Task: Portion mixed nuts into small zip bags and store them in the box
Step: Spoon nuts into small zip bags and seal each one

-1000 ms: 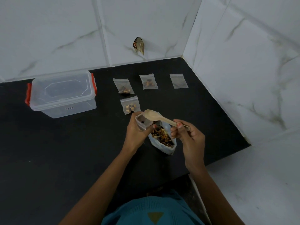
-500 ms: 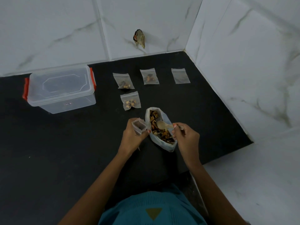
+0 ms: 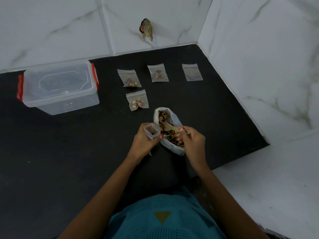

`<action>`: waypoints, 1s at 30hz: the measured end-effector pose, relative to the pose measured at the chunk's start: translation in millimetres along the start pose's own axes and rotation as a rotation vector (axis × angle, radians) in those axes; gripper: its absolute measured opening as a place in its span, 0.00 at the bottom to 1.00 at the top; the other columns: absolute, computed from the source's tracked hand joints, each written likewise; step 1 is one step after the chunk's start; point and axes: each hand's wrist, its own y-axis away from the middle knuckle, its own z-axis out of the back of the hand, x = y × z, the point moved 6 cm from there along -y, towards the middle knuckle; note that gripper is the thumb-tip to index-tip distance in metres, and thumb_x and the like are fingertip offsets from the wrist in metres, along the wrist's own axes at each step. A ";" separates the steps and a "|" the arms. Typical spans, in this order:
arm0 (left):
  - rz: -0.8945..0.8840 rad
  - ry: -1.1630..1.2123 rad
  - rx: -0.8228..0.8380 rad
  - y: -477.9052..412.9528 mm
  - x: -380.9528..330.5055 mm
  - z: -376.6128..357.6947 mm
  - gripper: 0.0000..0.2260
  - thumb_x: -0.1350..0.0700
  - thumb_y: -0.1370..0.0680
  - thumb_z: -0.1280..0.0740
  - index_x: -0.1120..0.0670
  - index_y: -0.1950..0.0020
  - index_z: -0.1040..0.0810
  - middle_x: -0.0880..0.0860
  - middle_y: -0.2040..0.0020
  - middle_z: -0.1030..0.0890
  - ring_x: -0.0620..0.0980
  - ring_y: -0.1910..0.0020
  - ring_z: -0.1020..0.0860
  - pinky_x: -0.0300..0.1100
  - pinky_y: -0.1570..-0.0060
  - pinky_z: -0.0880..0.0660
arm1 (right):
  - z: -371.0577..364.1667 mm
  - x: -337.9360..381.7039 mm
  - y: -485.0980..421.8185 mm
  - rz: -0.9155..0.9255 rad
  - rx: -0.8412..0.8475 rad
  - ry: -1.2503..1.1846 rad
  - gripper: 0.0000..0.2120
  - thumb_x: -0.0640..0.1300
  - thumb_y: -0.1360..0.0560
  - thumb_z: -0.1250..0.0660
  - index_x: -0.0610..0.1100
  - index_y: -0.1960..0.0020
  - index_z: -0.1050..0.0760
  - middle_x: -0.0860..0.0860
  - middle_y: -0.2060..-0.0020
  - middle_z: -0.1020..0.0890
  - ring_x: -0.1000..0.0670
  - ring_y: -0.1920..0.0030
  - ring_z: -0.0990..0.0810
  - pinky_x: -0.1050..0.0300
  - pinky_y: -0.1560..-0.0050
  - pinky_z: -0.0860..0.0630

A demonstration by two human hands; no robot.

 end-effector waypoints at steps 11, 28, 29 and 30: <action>0.015 0.043 0.011 -1.6 0.8 0.1 0.19 0.58 0.28 0.29 0.48 0.42 0.33 0.41 0.50 0.26 0.35 0.52 0.26 0.25 0.60 0.29 | -8.3 -2.9 -2.4 -0.135 -0.085 -0.177 0.07 0.38 0.23 0.38 0.45 0.56 0.23 0.52 0.68 0.21 0.63 0.70 0.23 0.70 0.66 0.26; 0.012 0.053 0.021 -2.6 2.2 -0.9 0.19 0.58 0.27 0.29 0.47 0.42 0.33 0.42 0.50 0.25 0.36 0.50 0.25 0.29 0.58 0.29 | -4.2 -4.6 -10.3 -0.176 -0.065 -0.182 0.07 0.38 0.23 0.38 0.37 0.51 0.22 0.51 0.68 0.21 0.62 0.70 0.23 0.70 0.66 0.25; 0.010 0.051 0.020 -2.6 2.4 -0.7 0.19 0.58 0.27 0.29 0.47 0.42 0.33 0.42 0.50 0.25 0.36 0.50 0.26 0.29 0.57 0.29 | -0.8 -10.9 -11.2 -0.260 -0.093 -0.300 0.08 0.38 0.23 0.38 0.35 0.51 0.22 0.49 0.68 0.21 0.60 0.70 0.23 0.69 0.66 0.25; 0.008 0.047 0.019 -2.6 2.7 -0.2 0.19 0.58 0.28 0.29 0.47 0.42 0.33 0.41 0.49 0.25 0.36 0.50 0.26 0.29 0.55 0.29 | 0.6 -16.3 -11.3 -0.343 -0.107 -0.427 0.08 0.37 0.23 0.38 0.34 0.49 0.23 0.48 0.67 0.22 0.58 0.69 0.23 0.68 0.65 0.24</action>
